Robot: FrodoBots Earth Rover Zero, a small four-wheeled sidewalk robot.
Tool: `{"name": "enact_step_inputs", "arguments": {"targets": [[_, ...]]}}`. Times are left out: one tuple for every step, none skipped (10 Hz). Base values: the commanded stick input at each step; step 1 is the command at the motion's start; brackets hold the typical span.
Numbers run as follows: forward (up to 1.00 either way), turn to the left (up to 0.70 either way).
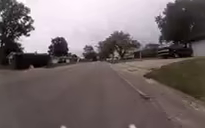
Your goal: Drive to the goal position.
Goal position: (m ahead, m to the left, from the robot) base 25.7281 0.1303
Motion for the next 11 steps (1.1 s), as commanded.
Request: {"name": "enact_step_inputs", "arguments": {"targets": [[1.00, 0.00], [1.00, -0.01], [1.00, -0.23], [1.00, -0.40], [1.00, -0.38], [1.00, 0.00], [1.00, 0.00], [1.00, 0.00], [1.00, 0.00], [1.00, 0.00], [1.00, -0.02]]}}
